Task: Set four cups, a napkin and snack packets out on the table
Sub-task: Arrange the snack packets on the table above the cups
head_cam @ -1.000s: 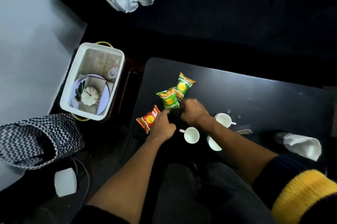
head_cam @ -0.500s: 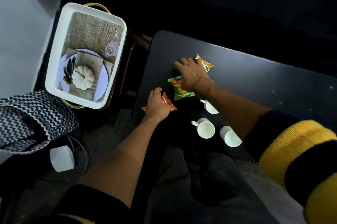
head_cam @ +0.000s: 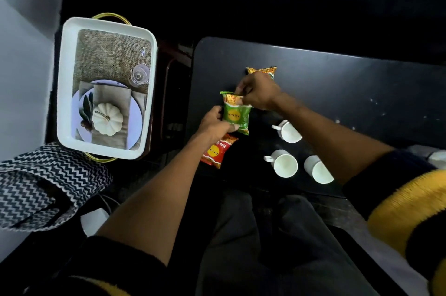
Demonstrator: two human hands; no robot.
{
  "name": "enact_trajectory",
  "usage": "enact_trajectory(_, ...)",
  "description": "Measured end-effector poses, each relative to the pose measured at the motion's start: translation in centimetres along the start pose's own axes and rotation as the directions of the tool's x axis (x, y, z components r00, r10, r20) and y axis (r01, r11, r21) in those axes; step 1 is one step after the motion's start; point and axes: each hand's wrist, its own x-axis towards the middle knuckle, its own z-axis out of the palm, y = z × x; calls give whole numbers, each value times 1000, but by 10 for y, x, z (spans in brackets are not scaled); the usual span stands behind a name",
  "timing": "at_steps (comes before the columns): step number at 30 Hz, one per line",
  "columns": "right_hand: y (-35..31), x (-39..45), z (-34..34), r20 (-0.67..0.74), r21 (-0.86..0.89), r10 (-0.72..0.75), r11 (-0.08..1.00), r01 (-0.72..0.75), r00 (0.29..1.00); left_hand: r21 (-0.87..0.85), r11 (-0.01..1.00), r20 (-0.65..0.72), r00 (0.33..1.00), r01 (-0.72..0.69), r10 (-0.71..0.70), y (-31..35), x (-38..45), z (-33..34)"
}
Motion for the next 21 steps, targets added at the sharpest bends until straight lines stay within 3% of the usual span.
enact_trajectory(3,0,2,-20,7,248,-14,969,11,1000,-93,995,17,999,-47,49,8,-8,-3)
enact_trajectory(9,4,2,-47,-79,475,-4,879,41,997,-200,967,-11,987,-157,158,30,-14,3)
enact_trajectory(16,15,2,-50,-92,586,55,810,10,994,-246,954,-32,985,-173,171,43,-14,11)
enact_trajectory(19,19,6,-44,-178,632,178,775,-27,968,-261,953,-102,986,-155,132,43,-9,13)
enact_trajectory(21,32,11,-37,-288,541,301,835,-105,909,-267,954,-169,981,-136,92,40,-2,12)
